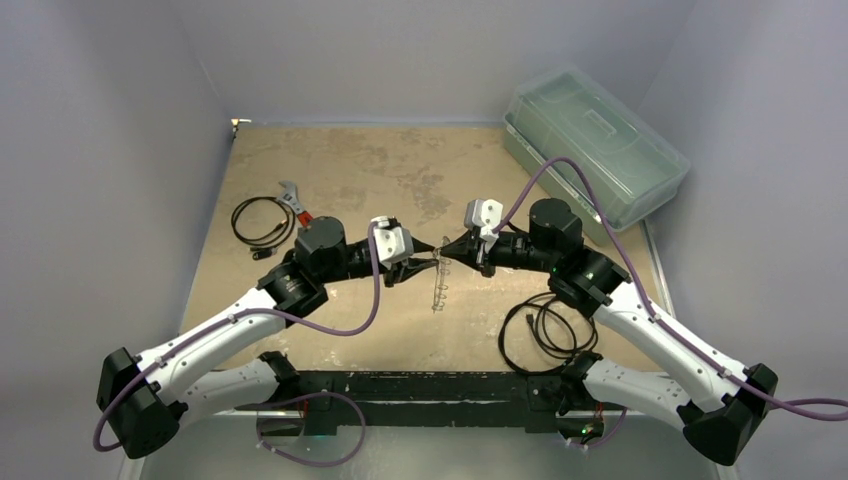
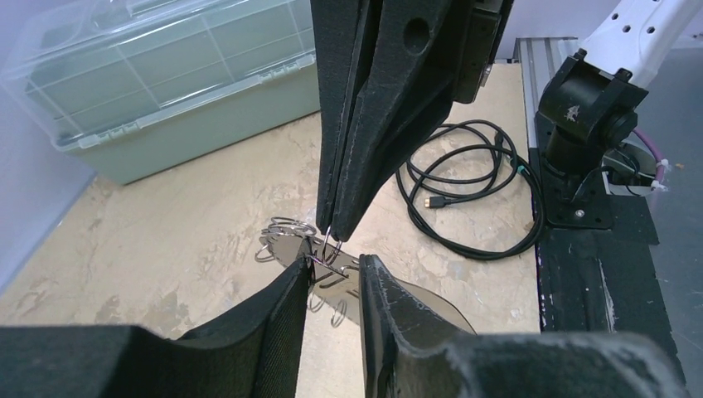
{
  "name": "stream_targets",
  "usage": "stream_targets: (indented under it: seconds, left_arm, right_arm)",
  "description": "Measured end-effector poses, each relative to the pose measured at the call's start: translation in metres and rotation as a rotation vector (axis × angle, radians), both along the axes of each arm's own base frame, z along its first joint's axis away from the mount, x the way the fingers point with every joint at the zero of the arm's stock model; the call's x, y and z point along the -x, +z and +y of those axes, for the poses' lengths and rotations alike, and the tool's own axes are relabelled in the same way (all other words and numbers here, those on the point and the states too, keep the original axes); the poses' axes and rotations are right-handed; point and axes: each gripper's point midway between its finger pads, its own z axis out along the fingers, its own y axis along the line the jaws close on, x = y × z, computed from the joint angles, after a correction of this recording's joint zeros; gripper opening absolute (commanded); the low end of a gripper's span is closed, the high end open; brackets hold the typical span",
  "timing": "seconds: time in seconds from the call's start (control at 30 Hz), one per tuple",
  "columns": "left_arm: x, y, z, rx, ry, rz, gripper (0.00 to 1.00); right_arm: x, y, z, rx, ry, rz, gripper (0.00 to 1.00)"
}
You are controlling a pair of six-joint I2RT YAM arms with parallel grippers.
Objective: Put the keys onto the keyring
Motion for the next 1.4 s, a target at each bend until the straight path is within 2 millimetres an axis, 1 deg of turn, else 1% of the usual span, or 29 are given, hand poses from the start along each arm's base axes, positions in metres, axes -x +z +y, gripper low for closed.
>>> stream_targets:
  seconds: [0.1, 0.27, 0.3, 0.33, 0.63, 0.9, 1.27, 1.4]
  left_arm:
    - [0.0, -0.001, -0.001, 0.0, 0.0, 0.012, 0.19]
    - [-0.002, -0.002, 0.0, 0.0, 0.012, 0.02, 0.05]
    - [-0.002, -0.002, 0.0, 0.0, 0.015, 0.02, 0.01]
    - [-0.003, -0.002, 0.0, -0.001, 0.017, 0.02, 0.0]
    - [-0.007, -0.001, 0.002, -0.008, 0.035, -0.008, 0.0]
    - [-0.01, -0.006, 0.009, -0.047, 0.068, -0.04, 0.0]
    - [-0.01, -0.001, 0.013, -0.049, 0.076, -0.073, 0.0]
    - [-0.006, -0.001, 0.017, -0.082, 0.055, -0.099, 0.0]
  right_arm:
    - [0.0, 0.0, 0.0, 0.001, -0.001, -0.001, 0.0]
    - [0.0, 0.0, 0.0, -0.001, 0.0, -0.002, 0.0]
    - [0.0, 0.0, 0.0, -0.002, 0.0, -0.003, 0.0]
    - [0.0, 0.001, 0.0, -0.003, 0.0, -0.004, 0.0]
    - [0.001, 0.004, -0.001, -0.01, -0.001, -0.013, 0.0]
    - [0.005, 0.015, -0.004, -0.043, -0.001, -0.049, 0.0]
    - [0.005, 0.014, -0.003, -0.04, 0.002, -0.047, 0.0]
    - [0.004, 0.01, -0.003, -0.031, 0.006, -0.051, 0.0]
